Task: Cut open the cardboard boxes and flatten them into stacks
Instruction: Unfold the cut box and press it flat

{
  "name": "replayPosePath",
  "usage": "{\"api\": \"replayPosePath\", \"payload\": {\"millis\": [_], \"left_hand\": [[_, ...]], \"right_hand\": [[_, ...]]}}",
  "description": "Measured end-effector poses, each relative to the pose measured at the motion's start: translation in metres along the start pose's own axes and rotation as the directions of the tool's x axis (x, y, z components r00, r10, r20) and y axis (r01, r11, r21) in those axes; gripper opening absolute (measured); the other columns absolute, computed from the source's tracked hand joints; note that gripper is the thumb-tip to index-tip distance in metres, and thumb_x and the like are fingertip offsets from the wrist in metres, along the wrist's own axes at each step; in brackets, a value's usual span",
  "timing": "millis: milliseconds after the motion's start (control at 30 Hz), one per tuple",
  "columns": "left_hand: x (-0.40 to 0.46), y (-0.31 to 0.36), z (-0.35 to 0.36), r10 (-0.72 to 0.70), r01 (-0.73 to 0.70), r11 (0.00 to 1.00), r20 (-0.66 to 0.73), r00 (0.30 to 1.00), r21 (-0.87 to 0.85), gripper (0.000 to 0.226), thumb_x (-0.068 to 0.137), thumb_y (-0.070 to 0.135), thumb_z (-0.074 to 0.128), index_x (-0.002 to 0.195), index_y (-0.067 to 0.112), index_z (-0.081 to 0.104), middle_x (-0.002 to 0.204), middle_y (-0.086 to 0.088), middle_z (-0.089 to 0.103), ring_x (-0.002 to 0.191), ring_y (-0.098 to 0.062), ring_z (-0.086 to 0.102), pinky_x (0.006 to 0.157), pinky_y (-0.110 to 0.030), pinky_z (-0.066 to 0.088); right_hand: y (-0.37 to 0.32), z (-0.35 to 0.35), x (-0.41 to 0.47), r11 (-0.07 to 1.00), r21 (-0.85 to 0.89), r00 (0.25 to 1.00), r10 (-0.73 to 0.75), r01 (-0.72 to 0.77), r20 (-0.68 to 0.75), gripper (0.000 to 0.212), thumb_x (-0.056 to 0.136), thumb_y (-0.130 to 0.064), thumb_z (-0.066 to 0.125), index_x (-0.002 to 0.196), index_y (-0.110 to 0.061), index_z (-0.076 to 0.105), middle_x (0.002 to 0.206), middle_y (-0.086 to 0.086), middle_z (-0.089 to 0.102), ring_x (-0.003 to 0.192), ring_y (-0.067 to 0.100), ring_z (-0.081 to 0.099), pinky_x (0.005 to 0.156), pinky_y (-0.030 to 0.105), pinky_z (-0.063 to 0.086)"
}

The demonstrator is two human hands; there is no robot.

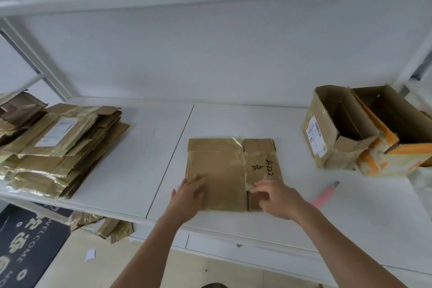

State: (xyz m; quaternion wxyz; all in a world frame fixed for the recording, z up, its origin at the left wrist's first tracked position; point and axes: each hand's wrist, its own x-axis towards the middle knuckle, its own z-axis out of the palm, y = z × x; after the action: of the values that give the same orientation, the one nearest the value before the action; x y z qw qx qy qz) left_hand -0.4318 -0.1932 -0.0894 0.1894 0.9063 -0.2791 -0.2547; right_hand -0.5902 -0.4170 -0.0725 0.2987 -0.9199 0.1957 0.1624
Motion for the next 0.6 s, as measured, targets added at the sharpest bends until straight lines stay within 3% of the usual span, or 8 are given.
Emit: {"api": "replayPosePath", "payload": {"millis": [67,167,233,300,367,467,533,600], "left_hand": [[0.004,0.007,0.01,-0.065,0.054,0.985,0.063,0.996,0.163,0.05,0.102,0.039,0.039,0.151,0.037,0.029,0.164,0.009,0.009,0.151,-0.025,0.0,0.12,-0.053,0.004],[0.007,0.019,0.012,-0.11,0.098,0.959,0.031,0.994,0.265,0.05,0.102,0.038,0.037,0.151,0.036,0.029,0.164,0.008,0.008,0.15,-0.027,0.003,0.12,-0.05,0.014],[0.008,0.023,0.01,-0.104,0.097,0.954,0.01,0.994,0.285,0.047,0.1,0.039,0.041,0.147,0.038,0.037,0.162,0.008,0.016,0.148,-0.025,0.012,0.113,-0.047,0.029],[0.01,0.023,0.006,-0.108,0.111,0.959,-0.026,0.994,0.262,0.039,0.097,0.042,0.049,0.135,0.037,0.051,0.152,0.01,0.03,0.139,-0.023,0.027,0.101,-0.043,0.04],[0.016,0.022,0.005,-0.148,0.157,0.98,-0.084,0.985,0.122,0.029,0.094,0.038,0.057,0.122,0.031,0.064,0.14,0.007,0.037,0.129,-0.023,0.035,0.095,-0.039,0.042],[0.032,0.021,0.004,-0.316,0.242,0.919,-0.216,0.924,-0.31,0.019,0.085,0.012,0.062,0.1,0.016,0.073,0.132,-0.003,0.052,0.116,-0.028,0.05,0.098,-0.032,0.045],[0.039,0.026,-0.003,-0.474,0.278,0.808,-0.293,0.83,-0.519,0.026,0.081,0.003,0.056,0.103,0.01,0.068,0.118,-0.01,0.062,0.105,-0.031,0.059,0.094,-0.039,0.05],[0.042,0.031,-0.013,-0.567,0.281,0.718,-0.301,0.767,-0.636,0.037,0.084,0.006,0.059,0.121,0.008,0.056,0.119,-0.012,0.06,0.109,-0.032,0.057,0.094,-0.041,0.048]], "right_hand": [[-0.003,-0.003,0.009,1.0,0.023,0.995,-0.009,0.011,-0.102,0.041,0.096,-0.027,0.047,0.136,-0.034,0.055,0.14,-0.015,0.049,0.124,0.008,0.05,0.1,0.03,0.042],[0.001,0.013,0.026,0.993,-0.097,0.971,-0.081,0.061,-0.224,0.047,0.1,-0.038,0.047,0.146,-0.034,0.042,0.15,-0.006,0.036,0.133,0.016,0.04,0.104,0.033,0.041],[0.004,0.031,0.035,0.975,-0.223,0.992,-0.025,-0.003,-0.125,0.061,0.099,-0.058,0.031,0.154,-0.039,0.016,0.165,-0.004,0.0,0.151,0.023,0.003,0.122,0.043,0.014],[0.008,0.047,0.039,0.951,-0.305,0.998,0.035,-0.049,-0.051,0.08,0.083,-0.079,-0.003,0.153,-0.042,-0.012,0.159,-0.008,-0.029,0.147,0.023,-0.026,0.12,0.048,-0.012],[0.011,0.052,0.041,0.94,-0.334,0.998,0.059,-0.068,-0.038,0.079,0.079,-0.078,-0.012,0.149,-0.043,-0.022,0.154,-0.008,-0.039,0.143,0.022,-0.035,0.117,0.048,-0.019],[0.011,0.051,0.043,0.941,-0.329,0.997,0.075,-0.075,-0.012,0.065,0.095,-0.065,0.005,0.149,-0.042,-0.024,0.153,-0.008,-0.041,0.142,0.021,-0.037,0.117,0.049,-0.02],[0.012,0.05,0.041,0.944,-0.326,0.998,0.059,-0.061,-0.015,0.073,0.081,-0.075,-0.009,0.145,-0.044,-0.028,0.152,-0.008,-0.042,0.14,0.02,-0.038,0.117,0.048,-0.02],[0.014,0.049,0.041,0.946,-0.322,0.999,0.021,-0.036,-0.048,0.089,0.056,-0.08,-0.03,0.138,-0.046,-0.033,0.15,-0.009,-0.043,0.138,0.018,-0.04,0.116,0.046,-0.021]]}}
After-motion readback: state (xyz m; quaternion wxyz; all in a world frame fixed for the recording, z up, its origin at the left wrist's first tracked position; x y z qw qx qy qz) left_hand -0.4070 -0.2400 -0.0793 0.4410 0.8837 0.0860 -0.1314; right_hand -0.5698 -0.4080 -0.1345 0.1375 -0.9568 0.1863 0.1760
